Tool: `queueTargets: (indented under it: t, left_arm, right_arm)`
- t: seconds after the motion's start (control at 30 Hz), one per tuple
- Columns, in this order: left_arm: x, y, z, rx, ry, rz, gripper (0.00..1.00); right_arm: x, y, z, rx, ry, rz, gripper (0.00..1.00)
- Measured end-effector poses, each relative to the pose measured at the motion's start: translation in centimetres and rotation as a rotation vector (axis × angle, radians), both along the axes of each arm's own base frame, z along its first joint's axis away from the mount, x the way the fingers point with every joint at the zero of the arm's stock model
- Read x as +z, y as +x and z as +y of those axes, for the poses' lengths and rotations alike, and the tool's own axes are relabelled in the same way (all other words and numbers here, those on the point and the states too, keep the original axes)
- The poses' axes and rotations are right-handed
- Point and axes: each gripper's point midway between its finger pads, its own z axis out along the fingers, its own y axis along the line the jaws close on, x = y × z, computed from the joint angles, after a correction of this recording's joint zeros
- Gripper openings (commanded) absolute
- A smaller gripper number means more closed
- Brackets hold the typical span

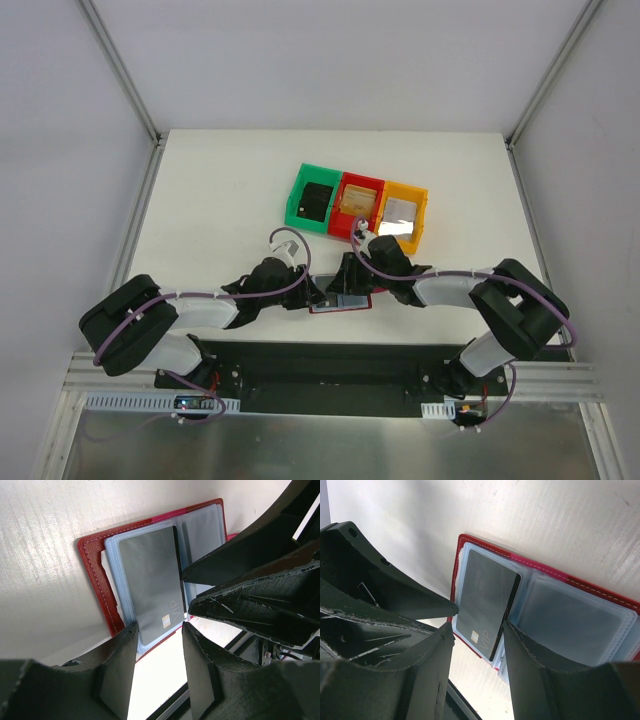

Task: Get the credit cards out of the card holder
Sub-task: Remove the credit card from the card holder.

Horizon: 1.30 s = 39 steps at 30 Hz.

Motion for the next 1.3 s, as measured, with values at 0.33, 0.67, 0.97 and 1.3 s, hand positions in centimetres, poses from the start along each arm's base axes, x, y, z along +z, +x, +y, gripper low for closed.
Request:
queueTargets:
  t: [0.33,0.67,0.97,1.3]
  left_arm:
    - [-0.01,0.0,0.01,0.0,0.0,0.0,0.4]
    - [-0.02,0.0,0.02,0.001,0.001,0.0,0.4]
    - [-0.02,0.0,0.02,0.001,0.001,0.0,0.4]
    - [-0.03,0.02,0.04,0.002,0.002,0.0,0.4]
  right_arm:
    - [-0.05,0.02,-0.07,-0.002,0.0,0.001,0.48]
    - [-0.19,-0.02,-0.19,-0.004,0.001,0.0,0.48]
    - [-0.29,0.04,-0.35,-0.01,0.002,0.002,0.49]
    - [-0.31,0.09,-0.4,-0.012,0.001,0.002,0.5]
